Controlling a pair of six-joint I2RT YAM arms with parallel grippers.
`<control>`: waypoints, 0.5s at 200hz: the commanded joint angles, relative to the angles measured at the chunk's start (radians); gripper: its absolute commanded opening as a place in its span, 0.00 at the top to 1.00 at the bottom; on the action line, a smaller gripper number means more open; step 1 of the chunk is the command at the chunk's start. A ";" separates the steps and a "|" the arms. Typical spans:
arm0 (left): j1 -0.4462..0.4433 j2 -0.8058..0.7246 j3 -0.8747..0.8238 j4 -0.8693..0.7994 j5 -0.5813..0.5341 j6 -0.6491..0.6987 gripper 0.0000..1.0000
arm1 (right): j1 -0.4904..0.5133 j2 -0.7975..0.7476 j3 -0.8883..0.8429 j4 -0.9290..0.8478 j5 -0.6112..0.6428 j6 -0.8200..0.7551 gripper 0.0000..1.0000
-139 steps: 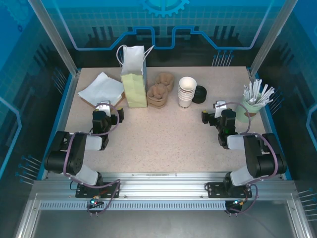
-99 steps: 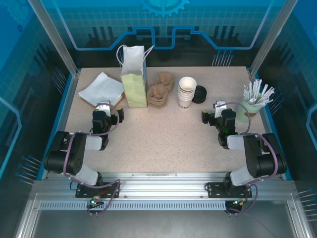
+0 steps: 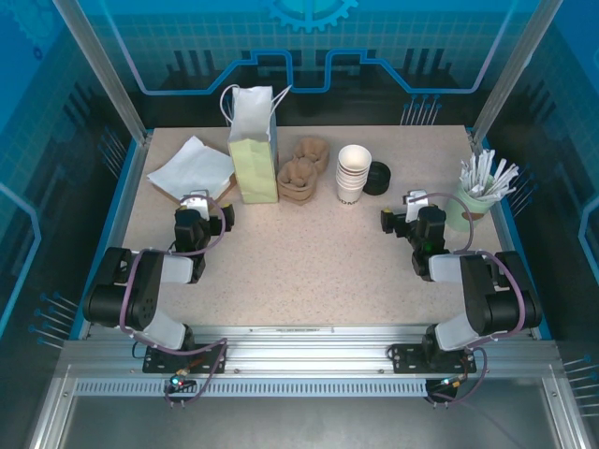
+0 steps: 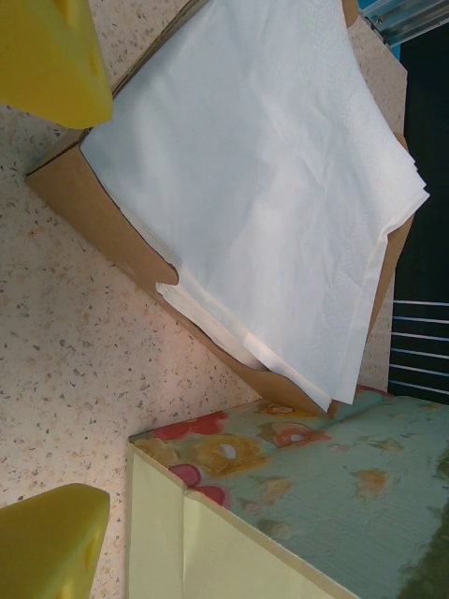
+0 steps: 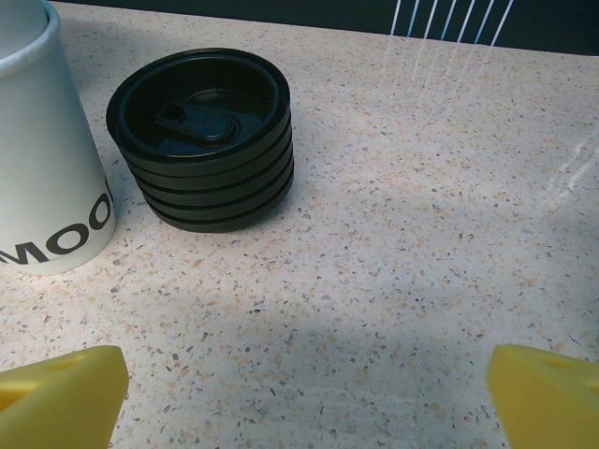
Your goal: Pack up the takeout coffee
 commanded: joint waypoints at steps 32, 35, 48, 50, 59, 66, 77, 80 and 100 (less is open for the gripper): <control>0.015 0.008 -0.001 0.011 0.033 0.014 0.01 | -0.008 0.000 0.009 0.011 -0.013 0.008 0.00; 0.015 0.007 -0.002 0.012 0.033 0.014 0.01 | -0.007 0.000 0.009 0.010 -0.013 0.008 0.00; 0.015 0.007 -0.001 0.013 0.033 0.014 0.01 | -0.007 0.000 0.009 0.010 -0.013 0.008 0.00; 0.016 0.007 -0.002 0.013 0.032 0.014 0.01 | -0.007 0.000 0.010 0.011 -0.013 0.008 0.00; 0.015 0.007 -0.001 0.012 0.033 0.014 0.01 | -0.007 0.000 0.010 0.011 -0.013 0.008 0.00; 0.015 0.007 -0.001 0.013 0.032 0.014 0.01 | -0.008 0.000 0.010 0.011 -0.013 0.008 0.00; 0.015 0.007 -0.002 0.014 0.033 0.014 0.01 | -0.007 0.000 0.010 0.011 -0.013 0.007 0.00; 0.015 0.006 -0.002 0.013 0.033 0.014 0.01 | -0.007 0.000 0.010 0.011 -0.013 0.008 0.00; 0.015 -0.010 -0.003 0.007 0.016 0.010 0.01 | -0.003 -0.016 0.025 -0.031 0.001 0.011 0.00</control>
